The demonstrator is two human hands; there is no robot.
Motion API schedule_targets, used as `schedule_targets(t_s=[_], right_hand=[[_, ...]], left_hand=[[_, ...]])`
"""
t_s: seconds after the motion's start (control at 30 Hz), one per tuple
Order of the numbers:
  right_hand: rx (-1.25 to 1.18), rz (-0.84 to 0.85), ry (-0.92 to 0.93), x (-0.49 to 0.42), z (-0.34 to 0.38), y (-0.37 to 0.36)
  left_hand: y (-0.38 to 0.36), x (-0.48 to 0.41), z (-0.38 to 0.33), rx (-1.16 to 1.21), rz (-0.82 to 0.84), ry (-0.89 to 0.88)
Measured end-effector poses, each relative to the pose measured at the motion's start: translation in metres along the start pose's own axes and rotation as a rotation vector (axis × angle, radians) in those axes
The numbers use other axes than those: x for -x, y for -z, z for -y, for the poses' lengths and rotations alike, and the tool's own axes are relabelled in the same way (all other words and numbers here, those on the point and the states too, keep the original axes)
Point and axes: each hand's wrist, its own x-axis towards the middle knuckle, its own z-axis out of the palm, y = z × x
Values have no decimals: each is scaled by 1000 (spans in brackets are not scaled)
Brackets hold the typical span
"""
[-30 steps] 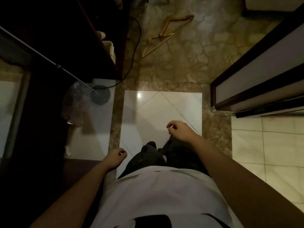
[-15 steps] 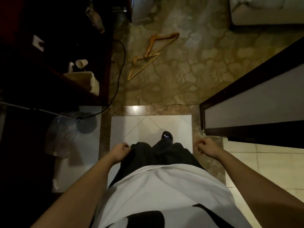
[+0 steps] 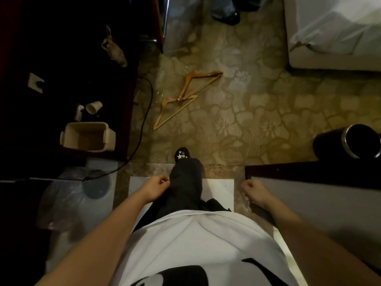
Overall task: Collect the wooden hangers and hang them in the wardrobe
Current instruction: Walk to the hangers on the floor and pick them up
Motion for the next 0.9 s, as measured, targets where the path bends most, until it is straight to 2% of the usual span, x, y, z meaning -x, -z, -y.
schedule_targets(t_s=[0.2,0.3,0.43,0.6,0.77,0.9], right_hand=[[173,104,163,-55,151,22],[218,126,294,-81,217,37],[208,127,371,-106,278,66],[229,120,313,-154,300,126],[209,91,177,-213,311,214],[250,147,119,-262,339,290]], left_hand=[[96,-48,-5,-22,-77,122],[140,-75,-26,-15,-111,120],[184,-109,-70,72,-168,78],[198,-158,-129,115,-172,68],[194,-217,-206,191,-139,107],[190,-255,-279,300,-145,135]])
